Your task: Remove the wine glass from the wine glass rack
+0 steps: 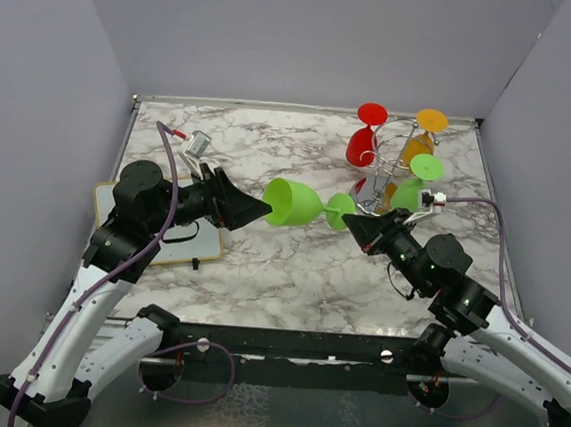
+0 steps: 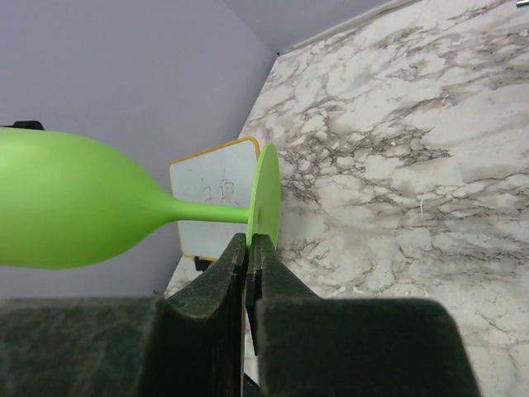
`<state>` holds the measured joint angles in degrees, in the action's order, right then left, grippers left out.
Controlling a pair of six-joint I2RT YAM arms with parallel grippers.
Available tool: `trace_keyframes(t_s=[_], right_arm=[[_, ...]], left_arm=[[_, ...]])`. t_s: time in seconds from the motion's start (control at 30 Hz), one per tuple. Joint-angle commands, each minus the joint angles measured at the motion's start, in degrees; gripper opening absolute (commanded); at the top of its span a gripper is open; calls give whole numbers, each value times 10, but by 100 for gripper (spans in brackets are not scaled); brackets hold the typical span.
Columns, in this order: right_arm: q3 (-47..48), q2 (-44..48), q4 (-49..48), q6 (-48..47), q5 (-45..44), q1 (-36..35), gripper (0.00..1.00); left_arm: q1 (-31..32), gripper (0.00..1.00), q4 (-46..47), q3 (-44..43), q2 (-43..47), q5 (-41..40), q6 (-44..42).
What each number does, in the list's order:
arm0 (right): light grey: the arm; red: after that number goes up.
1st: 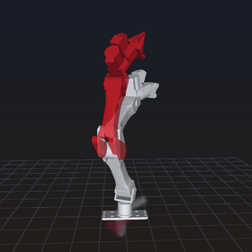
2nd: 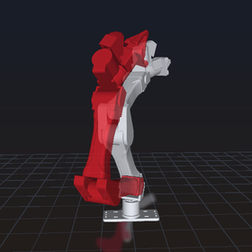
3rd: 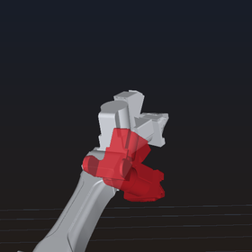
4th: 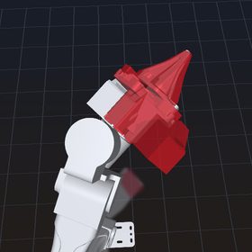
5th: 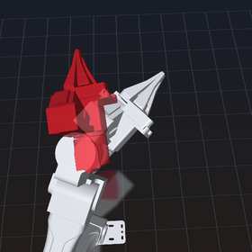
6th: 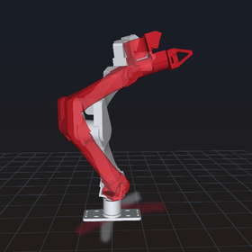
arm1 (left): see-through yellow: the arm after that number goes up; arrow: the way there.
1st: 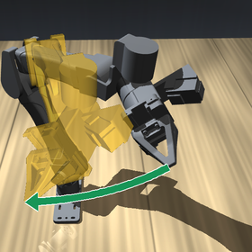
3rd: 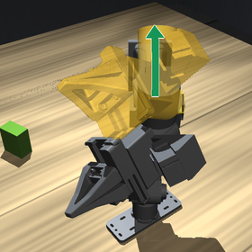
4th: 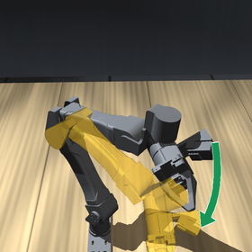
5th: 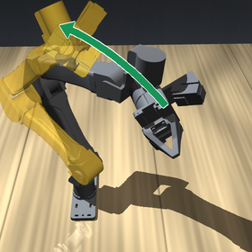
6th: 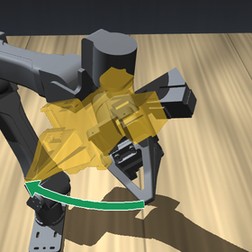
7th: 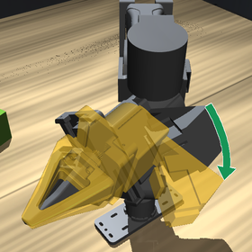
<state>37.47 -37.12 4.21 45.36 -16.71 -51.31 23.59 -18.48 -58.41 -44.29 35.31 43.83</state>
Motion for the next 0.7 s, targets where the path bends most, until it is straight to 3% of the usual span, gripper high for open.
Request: trace_keyframes(t_s=[0.0,0.53,0.67], right_arm=[[-12,-5,-57,20,25,-2,1],[-31,-59,-94,7,32,-2,1],[-34,-81,-101,4,39,-2,1]], left_arm=[[-1,71,5,14,5,43,7],[-1,28,-104,-5,-49,-41,-67],[-1,8,-114,5,-58,-61,-70]])
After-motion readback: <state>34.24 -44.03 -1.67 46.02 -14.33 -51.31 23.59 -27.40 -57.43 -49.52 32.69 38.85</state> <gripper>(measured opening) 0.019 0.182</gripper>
